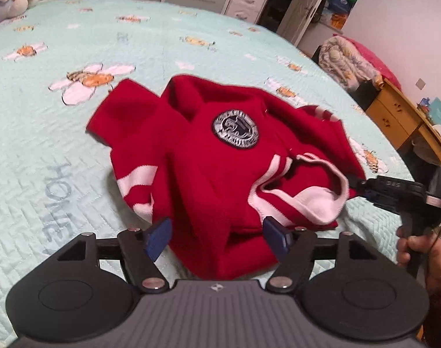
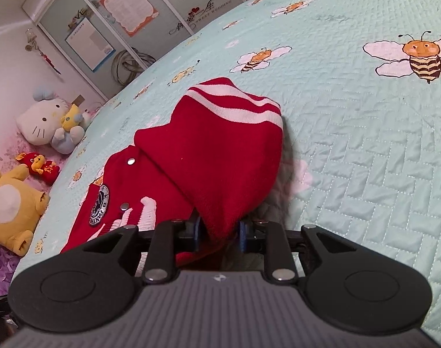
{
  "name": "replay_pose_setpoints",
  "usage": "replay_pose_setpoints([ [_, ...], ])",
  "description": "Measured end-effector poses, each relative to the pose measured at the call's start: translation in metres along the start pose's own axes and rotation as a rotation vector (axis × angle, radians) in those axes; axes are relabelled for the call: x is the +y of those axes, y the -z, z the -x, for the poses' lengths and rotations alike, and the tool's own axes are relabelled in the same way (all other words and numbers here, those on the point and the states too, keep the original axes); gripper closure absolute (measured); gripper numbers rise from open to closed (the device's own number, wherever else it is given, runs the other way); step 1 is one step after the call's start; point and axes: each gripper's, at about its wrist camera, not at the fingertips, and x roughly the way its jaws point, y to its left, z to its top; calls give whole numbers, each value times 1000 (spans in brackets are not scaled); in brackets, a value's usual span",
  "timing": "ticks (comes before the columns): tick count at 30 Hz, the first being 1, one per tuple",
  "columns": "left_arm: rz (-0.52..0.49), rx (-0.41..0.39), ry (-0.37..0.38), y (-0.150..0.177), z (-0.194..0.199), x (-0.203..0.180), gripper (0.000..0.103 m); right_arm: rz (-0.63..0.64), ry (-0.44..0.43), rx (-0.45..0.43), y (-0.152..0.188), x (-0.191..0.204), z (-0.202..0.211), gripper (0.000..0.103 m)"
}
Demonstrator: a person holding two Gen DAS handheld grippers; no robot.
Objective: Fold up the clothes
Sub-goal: 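Pull the sweater flat with both grippers, badge side up, then release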
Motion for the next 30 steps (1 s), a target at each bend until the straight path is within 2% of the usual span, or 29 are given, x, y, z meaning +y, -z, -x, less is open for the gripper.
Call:
replay_pose_setpoints([
  [3, -13, 17, -17, 0, -15, -2, 38, -8, -5, 1, 0, 1, 2, 76],
  [5, -11, 24, -15, 3, -19, -3, 39, 0, -6, -2, -1, 2, 4, 75],
  [9, -88, 2, -56, 9, -16, -9, 46, 47, -4, -15, -3, 6, 11, 69],
  [16, -225, -126, -150, 12, 13, -24, 44, 178, 15, -50, -2, 17, 28, 66],
  [18, -262, -167, -161, 12, 25, -28, 43, 282, 16, -78, 3, 29, 37, 56],
  [24, -379, -240, -132, 18, 46, -45, 38, 610, 1, -143, 21, 71, 59, 46],
  [26, -419, -225, -123, 22, 43, -52, 37, 741, -8, -138, 32, 86, 60, 42],
  [30, -471, -173, -113, 30, 33, -63, 37, 993, 56, -85, 61, 109, 43, 41],
])
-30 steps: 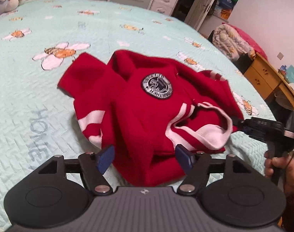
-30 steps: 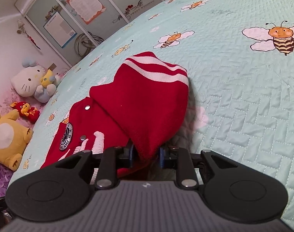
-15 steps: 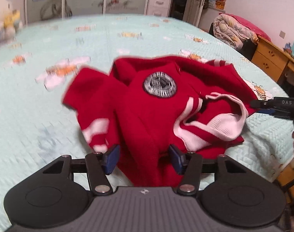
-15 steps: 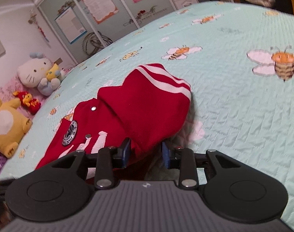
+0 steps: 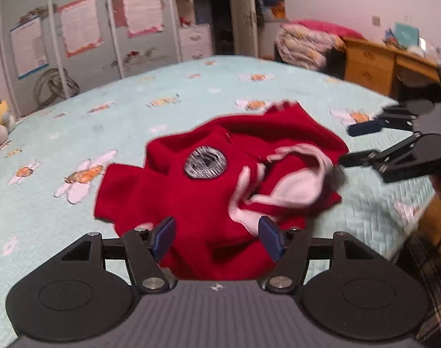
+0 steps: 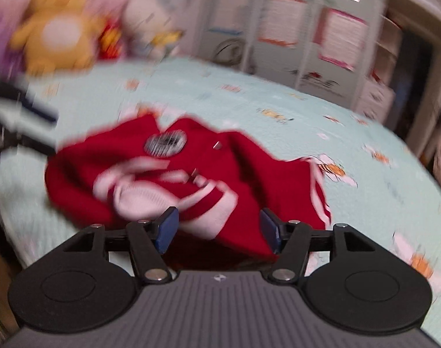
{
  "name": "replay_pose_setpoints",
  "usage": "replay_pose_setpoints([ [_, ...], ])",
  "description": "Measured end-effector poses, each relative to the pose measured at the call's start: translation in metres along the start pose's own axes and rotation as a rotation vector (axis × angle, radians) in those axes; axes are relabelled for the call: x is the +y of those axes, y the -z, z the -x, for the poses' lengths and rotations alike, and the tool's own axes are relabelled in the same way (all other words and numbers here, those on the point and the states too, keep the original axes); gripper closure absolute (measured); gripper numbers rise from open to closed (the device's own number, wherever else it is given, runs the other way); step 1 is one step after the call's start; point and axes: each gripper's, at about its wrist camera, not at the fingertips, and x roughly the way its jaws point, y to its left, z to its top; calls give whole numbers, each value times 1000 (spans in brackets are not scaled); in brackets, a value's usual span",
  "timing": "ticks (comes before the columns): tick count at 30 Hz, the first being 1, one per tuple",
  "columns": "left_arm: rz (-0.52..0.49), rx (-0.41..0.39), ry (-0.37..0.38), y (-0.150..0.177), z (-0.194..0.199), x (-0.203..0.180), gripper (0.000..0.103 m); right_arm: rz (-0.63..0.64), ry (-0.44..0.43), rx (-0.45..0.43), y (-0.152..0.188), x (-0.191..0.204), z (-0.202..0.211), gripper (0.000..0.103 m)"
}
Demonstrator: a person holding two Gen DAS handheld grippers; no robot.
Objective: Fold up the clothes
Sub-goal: 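Pull the sweater flat with both grippers, badge side up, then release, then grasp the red sweater edge with the right gripper while the left gripper grasps another edge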
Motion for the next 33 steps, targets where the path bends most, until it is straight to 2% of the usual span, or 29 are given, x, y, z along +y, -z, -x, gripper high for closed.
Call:
replay_pose_setpoints([
  [5, -48, 37, 2, 5, -7, -10, 36, 203, 41, 16, 6, 35, -13, 41],
  [9, -47, 51, 5, 6, -10, -11, 35, 292, 0, -46, 4, 50, -11, 41],
  [12, -44, 62, 12, 7, -13, -12, 35, 359, 35, -77, 2, 59, -17, 41],
  [16, -63, 75, 15, 8, -16, -16, 35, 287, 19, -86, -4, 49, -21, 44],
  [17, -70, 76, 13, 8, -16, -18, 35, 268, 14, -88, -5, 46, -22, 49],
  [18, -78, 76, 12, 8, -17, -19, 35, 231, -2, -87, -7, 43, -22, 61],
  [20, -96, 74, 8, 8, -19, -23, 34, 169, -21, -79, -10, 36, -24, 74],
  [26, -195, 55, -37, 4, -31, -39, 33, 81, -17, -103, -14, 27, -24, 97],
  [29, -200, 46, -48, -2, -39, -41, 33, -25, -17, -149, -21, 13, -19, 98],
  [30, -198, 42, -47, -3, -42, -41, 33, -66, -19, -167, -24, 8, -16, 103],
  [33, -241, 46, -83, -4, -56, -45, 33, -167, -21, -224, -31, -9, -8, 103],
])
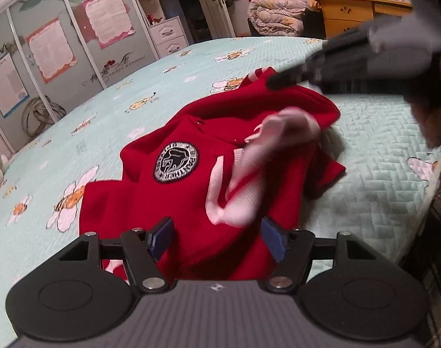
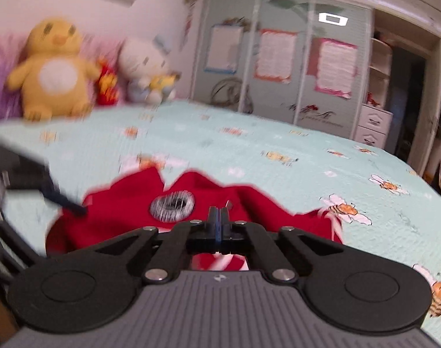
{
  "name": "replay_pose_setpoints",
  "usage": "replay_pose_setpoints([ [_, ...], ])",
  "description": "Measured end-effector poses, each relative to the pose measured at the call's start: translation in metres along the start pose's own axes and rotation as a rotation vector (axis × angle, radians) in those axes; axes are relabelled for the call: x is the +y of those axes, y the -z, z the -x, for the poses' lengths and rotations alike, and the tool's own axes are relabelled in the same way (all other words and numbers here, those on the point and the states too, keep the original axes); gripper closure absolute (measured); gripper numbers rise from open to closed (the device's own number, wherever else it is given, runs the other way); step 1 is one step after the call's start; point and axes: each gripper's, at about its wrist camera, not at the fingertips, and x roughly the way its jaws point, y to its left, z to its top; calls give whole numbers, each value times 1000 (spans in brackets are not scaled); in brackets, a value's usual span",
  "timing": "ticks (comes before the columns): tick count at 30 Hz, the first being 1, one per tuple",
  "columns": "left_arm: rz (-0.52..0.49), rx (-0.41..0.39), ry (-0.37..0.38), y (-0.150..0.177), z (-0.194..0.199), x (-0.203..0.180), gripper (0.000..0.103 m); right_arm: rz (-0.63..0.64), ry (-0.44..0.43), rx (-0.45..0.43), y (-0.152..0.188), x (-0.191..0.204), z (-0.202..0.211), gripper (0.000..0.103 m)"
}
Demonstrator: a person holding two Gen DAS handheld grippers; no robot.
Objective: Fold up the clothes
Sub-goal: 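Grasp the red sweater edge with the right gripper while the left gripper grasps another edge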
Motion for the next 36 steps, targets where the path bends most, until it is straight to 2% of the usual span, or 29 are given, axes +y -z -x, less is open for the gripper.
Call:
replay_pose_setpoints([
  [1, -17, 3, -14, -1, -5, -2, 33, -30, -14, -4, -3, -5, 0, 103],
  [5, -102, 32, -55, 1, -18, -10, 37, -22, 25, 13, -4, -12, -2, 103],
  [8, -128, 18, -45, 5, -8, -11, 37, 12, 26, 44, 6, -16, 3, 100],
  [10, -147, 6, -33, 8, 1, -12, 37, 61, 32, 77, 18, -16, 9, 89],
  [11, -163, 5, -35, 10, 3, -13, 37, 91, 38, 97, 24, -15, 12, 72],
  [12, -181, 8, -39, 13, 4, -15, 37, 120, 46, 117, 31, -14, 15, 61],
  [17, -279, 47, -104, 23, -7, -24, 37, 245, 95, 208, 63, -2, 18, 60],
  [24, -354, 69, -220, 31, -21, -21, 37, 377, 181, 235, 86, 8, 0, 57],
  [26, -383, 62, -234, 32, -24, -24, 41, 389, 200, 235, 89, 9, -3, 55],
  [27, -389, 56, -239, 31, -24, -24, 50, 393, 207, 234, 90, 9, -4, 52],
  [28, -376, 47, -241, 30, -23, -23, 63, 396, 214, 232, 90, 9, -4, 51],
  [31, -220, 14, -224, 19, -15, -4, 81, 400, 234, 214, 91, 6, -1, 41],
  [36, 84, -35, -193, 2, 2, 44, 84, 367, 242, 185, 86, -1, 3, 38],
])
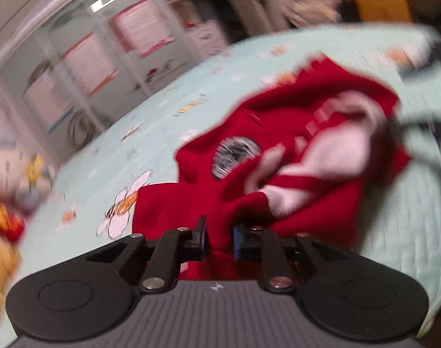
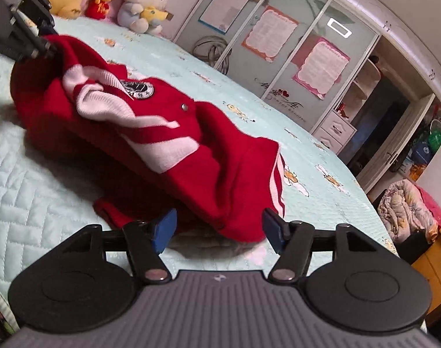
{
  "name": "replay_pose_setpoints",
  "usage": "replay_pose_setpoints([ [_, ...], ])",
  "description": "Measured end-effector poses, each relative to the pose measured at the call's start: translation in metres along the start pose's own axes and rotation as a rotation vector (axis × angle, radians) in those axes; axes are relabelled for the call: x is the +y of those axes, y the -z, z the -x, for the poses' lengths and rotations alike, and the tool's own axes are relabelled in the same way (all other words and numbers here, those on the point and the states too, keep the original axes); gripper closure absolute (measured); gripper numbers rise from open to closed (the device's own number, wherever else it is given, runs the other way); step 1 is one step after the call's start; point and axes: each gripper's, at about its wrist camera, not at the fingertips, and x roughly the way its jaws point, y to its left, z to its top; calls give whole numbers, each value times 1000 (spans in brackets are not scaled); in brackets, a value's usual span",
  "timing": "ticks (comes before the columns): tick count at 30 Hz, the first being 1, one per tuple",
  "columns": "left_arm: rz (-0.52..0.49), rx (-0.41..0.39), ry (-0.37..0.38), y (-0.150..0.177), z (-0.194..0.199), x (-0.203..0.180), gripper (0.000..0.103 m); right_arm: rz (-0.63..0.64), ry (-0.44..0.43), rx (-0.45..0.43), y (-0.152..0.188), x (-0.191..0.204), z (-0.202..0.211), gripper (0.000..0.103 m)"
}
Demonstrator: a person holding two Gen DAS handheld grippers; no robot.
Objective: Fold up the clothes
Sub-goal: 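Grasp the red sweater edge with the right gripper while the left gripper grasps another edge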
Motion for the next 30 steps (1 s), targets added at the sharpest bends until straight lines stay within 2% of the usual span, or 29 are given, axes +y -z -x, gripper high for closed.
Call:
replay_pose_setpoints([
  [3, 129, -16, 5, -10, 5, 19, 85, 33, 7, -2, 1, 3, -2, 38],
  [9, 273, -76, -27, -32, 17, 36, 85, 179, 58, -17, 2, 15, -9, 37],
  [12, 332, -86, -44, -39, 18, 47, 85, 231, 65, -54, -3, 18, -12, 35],
  [16, 354, -67, -49, -36, 18, 51, 85, 318, 56, -124, -9, 27, -18, 35],
  [21, 329, -36, -60, -34, 11, 46, 85, 545, 155, -195, -3, 46, -31, 35],
  [23, 330, -31, -64, -34, 9, 49, 85, 612, 158, -223, -4, 50, -31, 37],
  [25, 331, -35, -66, -33, 8, 54, 85, 612, 125, -218, -9, 48, -31, 50],
  [26, 329, -40, -67, -34, 9, 56, 85, 570, 89, -200, -16, 43, -30, 64],
  [27, 326, -51, -71, -36, 11, 58, 85, 537, 77, -192, -23, 38, -29, 71],
  [30, 313, -89, -87, -45, 17, 67, 85, 412, 59, -191, -52, 19, -18, 83],
])
